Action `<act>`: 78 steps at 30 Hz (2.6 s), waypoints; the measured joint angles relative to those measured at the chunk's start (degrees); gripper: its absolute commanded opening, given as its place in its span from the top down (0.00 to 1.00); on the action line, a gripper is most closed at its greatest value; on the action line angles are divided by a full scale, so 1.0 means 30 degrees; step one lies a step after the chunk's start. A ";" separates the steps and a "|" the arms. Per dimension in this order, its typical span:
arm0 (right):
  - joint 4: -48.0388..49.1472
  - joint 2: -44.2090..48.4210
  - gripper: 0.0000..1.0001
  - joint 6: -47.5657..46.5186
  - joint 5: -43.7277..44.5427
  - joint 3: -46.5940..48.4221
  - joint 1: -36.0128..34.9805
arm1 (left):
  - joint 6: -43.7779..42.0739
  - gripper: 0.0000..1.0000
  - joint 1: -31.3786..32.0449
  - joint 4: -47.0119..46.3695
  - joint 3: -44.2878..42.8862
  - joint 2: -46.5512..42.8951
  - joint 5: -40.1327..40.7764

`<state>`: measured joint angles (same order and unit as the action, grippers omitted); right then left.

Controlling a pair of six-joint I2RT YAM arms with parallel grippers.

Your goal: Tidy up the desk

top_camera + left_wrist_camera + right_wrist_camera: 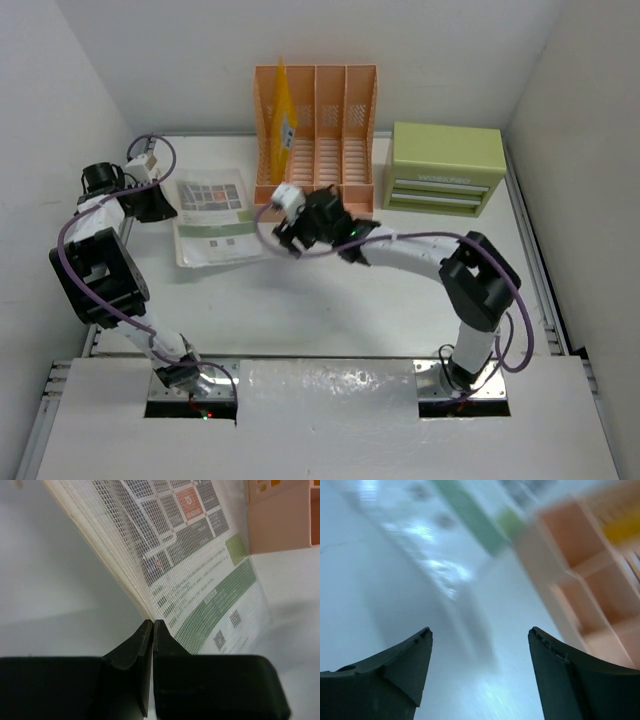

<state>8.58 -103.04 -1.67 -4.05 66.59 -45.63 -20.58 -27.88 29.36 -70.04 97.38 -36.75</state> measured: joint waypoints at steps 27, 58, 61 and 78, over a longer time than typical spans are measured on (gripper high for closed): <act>0.5544 -1.4171 0.58 -1.1475 0.7424 1.1387 -0.6696 | 0.0670 1.00 0.0000 0.0073 0.1785 -0.1435 0.0087; 0.0510 -0.3883 1.00 -0.5238 -0.3861 0.4881 -0.2878 | -2.5026 0.45 0.0561 1.3420 -0.2149 -0.8561 -0.2747; -0.0189 -0.3723 1.00 -0.5639 -0.4874 0.4881 -0.3031 | -2.5332 0.45 0.1923 1.3865 -0.1428 -0.8772 -0.2863; -0.1749 -0.2528 1.00 -0.6615 -0.5705 0.4044 -0.3024 | -2.5791 0.50 0.4036 1.4732 0.0707 -0.8903 -0.2907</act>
<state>3.33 -110.63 -21.52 -21.17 78.72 -54.70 -97.95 -15.77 73.56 -67.92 70.67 -45.47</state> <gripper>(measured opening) 0.009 0.511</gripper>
